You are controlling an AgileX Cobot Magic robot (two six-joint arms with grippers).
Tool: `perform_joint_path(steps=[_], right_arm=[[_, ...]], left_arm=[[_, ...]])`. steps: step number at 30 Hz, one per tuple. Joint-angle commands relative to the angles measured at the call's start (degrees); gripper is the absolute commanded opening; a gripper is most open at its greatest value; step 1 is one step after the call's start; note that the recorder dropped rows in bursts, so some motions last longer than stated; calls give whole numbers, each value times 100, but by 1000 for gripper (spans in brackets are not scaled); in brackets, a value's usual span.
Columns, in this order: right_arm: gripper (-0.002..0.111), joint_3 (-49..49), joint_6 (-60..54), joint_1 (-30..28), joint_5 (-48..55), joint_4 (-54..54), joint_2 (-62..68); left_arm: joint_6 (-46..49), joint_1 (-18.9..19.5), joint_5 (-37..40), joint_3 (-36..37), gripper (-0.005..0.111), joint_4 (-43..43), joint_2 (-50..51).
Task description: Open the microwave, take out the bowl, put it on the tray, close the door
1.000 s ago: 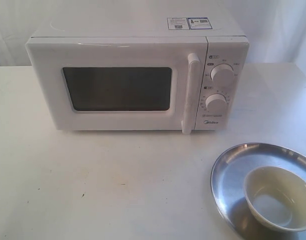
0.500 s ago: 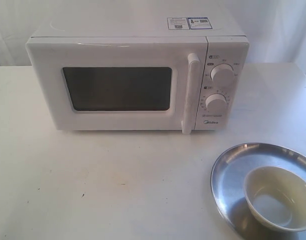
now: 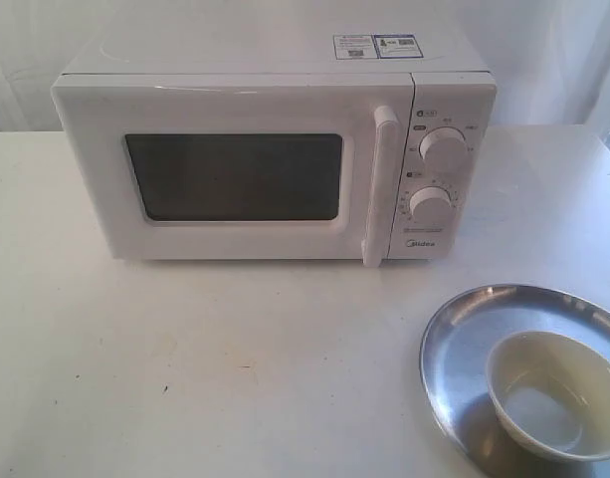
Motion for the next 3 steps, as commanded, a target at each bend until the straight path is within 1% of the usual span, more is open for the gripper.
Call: perform_joint_path(steps=[1,3], right_arm=[[0,31,4,22,-35,-3,-34],[0,31,4,22,-35,-3,-34]], left_arm=[[-37,-5,1,-6,0,-23,-12],[-37,-5,1,-6,0,-23,-12]])
